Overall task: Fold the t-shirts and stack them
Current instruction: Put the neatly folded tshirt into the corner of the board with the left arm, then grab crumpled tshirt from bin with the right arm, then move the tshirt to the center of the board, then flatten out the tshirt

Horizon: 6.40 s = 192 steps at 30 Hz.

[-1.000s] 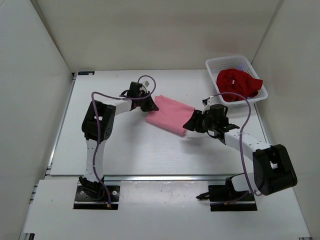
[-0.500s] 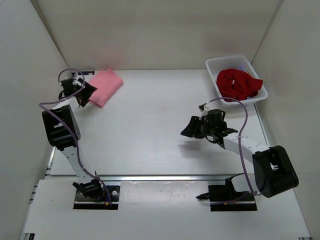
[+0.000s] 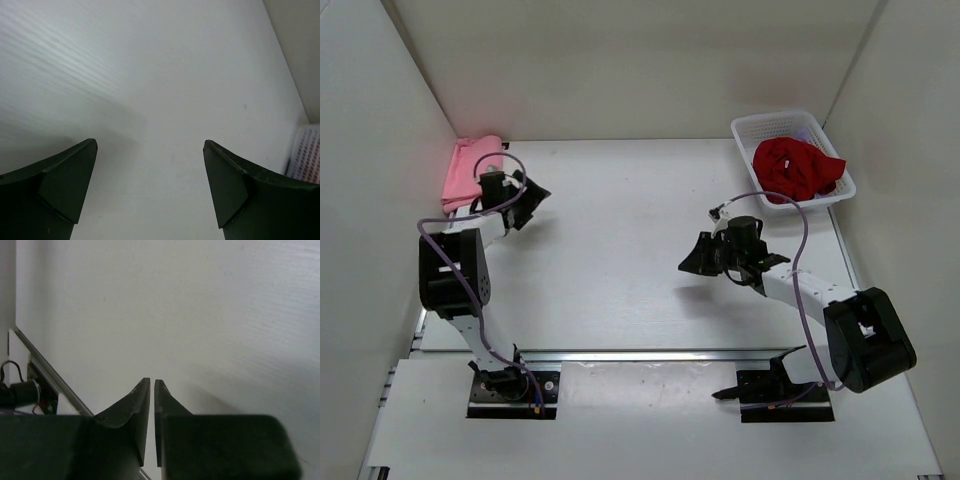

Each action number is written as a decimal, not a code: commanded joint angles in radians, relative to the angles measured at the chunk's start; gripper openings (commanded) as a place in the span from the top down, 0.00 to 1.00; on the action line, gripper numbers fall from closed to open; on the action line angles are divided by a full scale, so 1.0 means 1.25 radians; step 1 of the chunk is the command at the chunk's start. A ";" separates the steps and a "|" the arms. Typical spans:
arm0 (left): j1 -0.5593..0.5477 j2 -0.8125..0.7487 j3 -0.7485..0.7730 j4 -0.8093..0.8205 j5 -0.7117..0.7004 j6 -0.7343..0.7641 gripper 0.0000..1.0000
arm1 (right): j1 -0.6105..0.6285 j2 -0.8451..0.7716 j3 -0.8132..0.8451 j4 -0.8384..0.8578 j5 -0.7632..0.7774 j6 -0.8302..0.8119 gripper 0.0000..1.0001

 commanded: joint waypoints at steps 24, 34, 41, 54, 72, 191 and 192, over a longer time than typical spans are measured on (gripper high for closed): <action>-0.717 -0.346 -0.369 0.124 0.077 0.079 0.29 | -0.446 0.474 0.893 -0.352 0.428 -0.235 0.44; -0.686 -0.392 -0.419 0.124 0.097 0.092 0.29 | -0.445 0.751 1.240 -0.461 0.431 -0.286 0.39; -0.690 -0.377 -0.408 0.130 0.106 0.085 0.30 | -0.435 0.855 1.500 -0.614 0.430 -0.284 1.00; -0.659 -0.411 -0.410 0.136 0.125 0.071 0.30 | -0.433 0.640 1.288 -0.572 0.413 -0.312 0.51; -0.642 -0.440 -0.426 0.144 0.119 0.070 0.29 | -0.445 0.854 1.489 -0.666 0.373 -0.299 0.99; -0.262 -0.793 -0.522 -0.167 -0.317 -0.016 0.01 | -0.271 0.161 0.030 0.178 0.155 0.076 1.00; -0.248 -0.787 -0.529 -0.141 -0.310 -0.013 0.01 | -0.270 0.171 0.029 0.191 0.144 0.078 1.00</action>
